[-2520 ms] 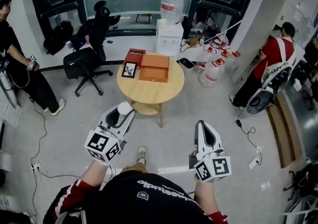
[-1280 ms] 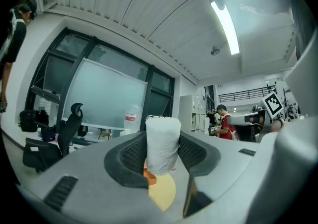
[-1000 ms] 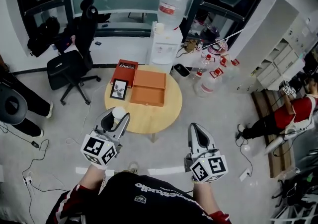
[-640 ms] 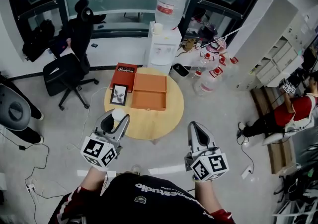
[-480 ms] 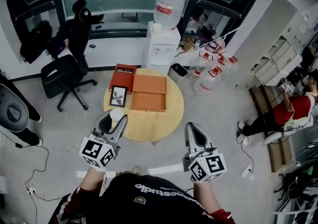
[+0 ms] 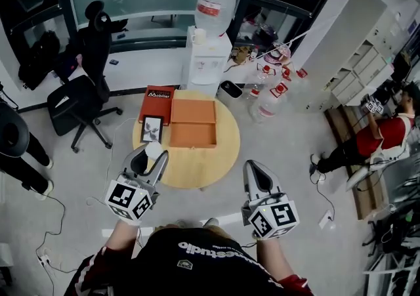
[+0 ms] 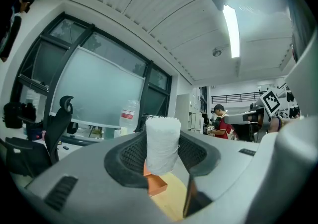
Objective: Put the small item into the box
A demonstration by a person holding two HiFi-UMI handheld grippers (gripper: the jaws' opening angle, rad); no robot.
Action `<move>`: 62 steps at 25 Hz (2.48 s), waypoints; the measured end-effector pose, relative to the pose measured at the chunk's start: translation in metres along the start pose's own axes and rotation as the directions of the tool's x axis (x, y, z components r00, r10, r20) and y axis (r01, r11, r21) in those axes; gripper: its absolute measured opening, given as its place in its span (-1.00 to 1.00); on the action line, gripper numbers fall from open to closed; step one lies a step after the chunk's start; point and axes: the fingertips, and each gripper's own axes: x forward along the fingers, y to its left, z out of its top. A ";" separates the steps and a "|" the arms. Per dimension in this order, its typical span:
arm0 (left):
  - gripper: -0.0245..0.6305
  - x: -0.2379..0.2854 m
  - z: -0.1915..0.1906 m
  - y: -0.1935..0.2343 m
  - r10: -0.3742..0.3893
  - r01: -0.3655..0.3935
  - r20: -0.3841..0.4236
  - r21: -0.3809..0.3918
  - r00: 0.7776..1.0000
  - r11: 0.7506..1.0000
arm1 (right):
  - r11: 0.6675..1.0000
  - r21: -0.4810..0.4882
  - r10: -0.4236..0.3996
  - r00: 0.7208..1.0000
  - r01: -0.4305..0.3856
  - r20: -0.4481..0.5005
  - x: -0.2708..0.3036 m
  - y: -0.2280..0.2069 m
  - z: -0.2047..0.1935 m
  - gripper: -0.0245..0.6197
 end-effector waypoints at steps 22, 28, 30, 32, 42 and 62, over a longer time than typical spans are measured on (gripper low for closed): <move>-0.36 0.062 0.002 0.023 0.071 -0.071 -0.016 0.011 0.997 0.997 | 0.992 -0.021 0.126 0.992 -0.125 0.026 0.078 -0.048 0.020 -0.84; -0.36 0.093 0.003 0.013 0.050 -0.049 -0.024 0.041 0.998 0.998 | 0.992 -0.022 0.126 0.992 -0.125 0.027 0.091 -0.072 0.022 -0.84; -0.36 0.105 0.002 0.012 0.040 -0.039 -0.029 0.052 0.999 0.998 | 0.992 -0.023 0.129 0.991 -0.128 0.027 0.096 -0.079 0.021 -0.84; -0.36 0.114 -0.001 0.009 0.034 -0.031 -0.040 0.073 0.999 0.997 | 0.993 -0.017 0.120 0.993 -0.120 0.016 0.097 -0.086 0.015 -0.84; -0.36 0.150 -0.011 0.003 0.019 0.003 -0.103 0.205 0.994 0.979 | 0.998 -0.008 0.056 0.998 -0.056 0.015 0.104 -0.132 0.015 -0.84; -0.36 0.206 -0.075 -0.012 -0.032 0.066 -0.228 0.144 0.973 0.987 | 0.999 0.030 0.027 1.000 -0.027 0.008 0.112 -0.161 -0.001 -0.84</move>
